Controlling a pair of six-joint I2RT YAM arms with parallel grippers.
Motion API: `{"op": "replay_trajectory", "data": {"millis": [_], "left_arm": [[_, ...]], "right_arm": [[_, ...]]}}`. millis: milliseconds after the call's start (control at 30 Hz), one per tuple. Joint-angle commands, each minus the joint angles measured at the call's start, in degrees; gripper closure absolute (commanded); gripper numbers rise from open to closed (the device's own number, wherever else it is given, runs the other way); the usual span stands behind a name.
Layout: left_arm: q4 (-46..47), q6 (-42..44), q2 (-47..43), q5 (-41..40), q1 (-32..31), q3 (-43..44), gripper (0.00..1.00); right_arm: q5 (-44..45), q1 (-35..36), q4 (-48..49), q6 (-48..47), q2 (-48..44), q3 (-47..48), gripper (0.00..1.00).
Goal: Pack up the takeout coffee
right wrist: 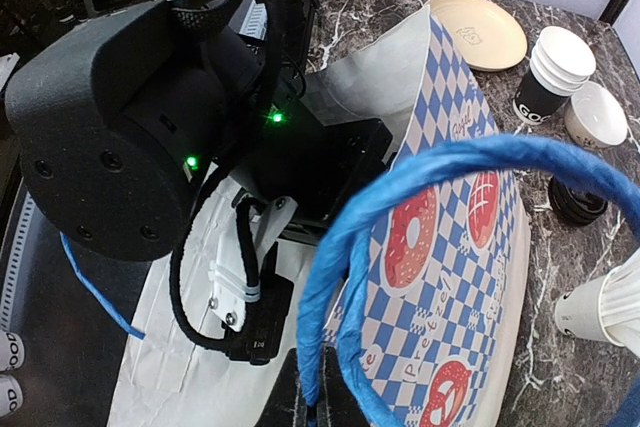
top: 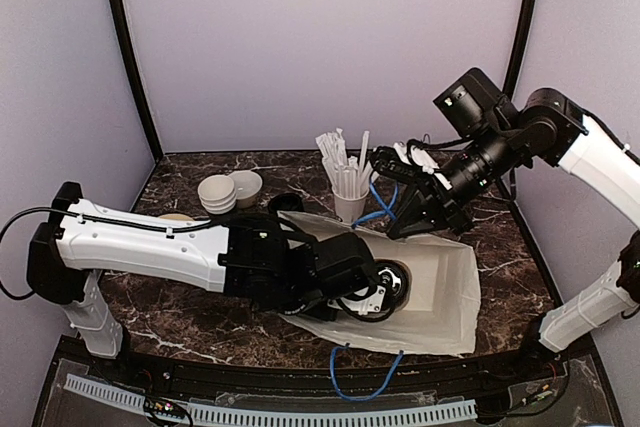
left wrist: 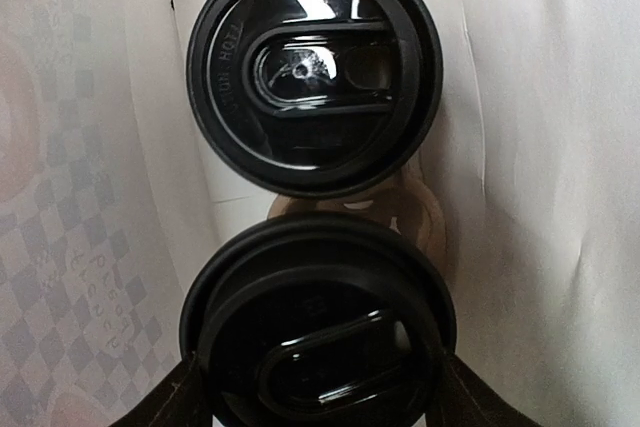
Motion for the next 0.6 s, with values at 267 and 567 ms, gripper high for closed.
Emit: {"op": "replay_trajectory", "data": {"millis": [267,567], "left_arm": [[5.84,3.33,-0.72,4.33,3.20,-4.23,0.43],[3.66,-4.22,-1.16,8.72,4.87,-3.66,0.43]], "right_arm": [[-2.36,0.87,0.52,-0.30,0.83,2.68,1.00],[-3.20,0.89,-0.73,-1.77,0.75,3.61,1.00]]}}
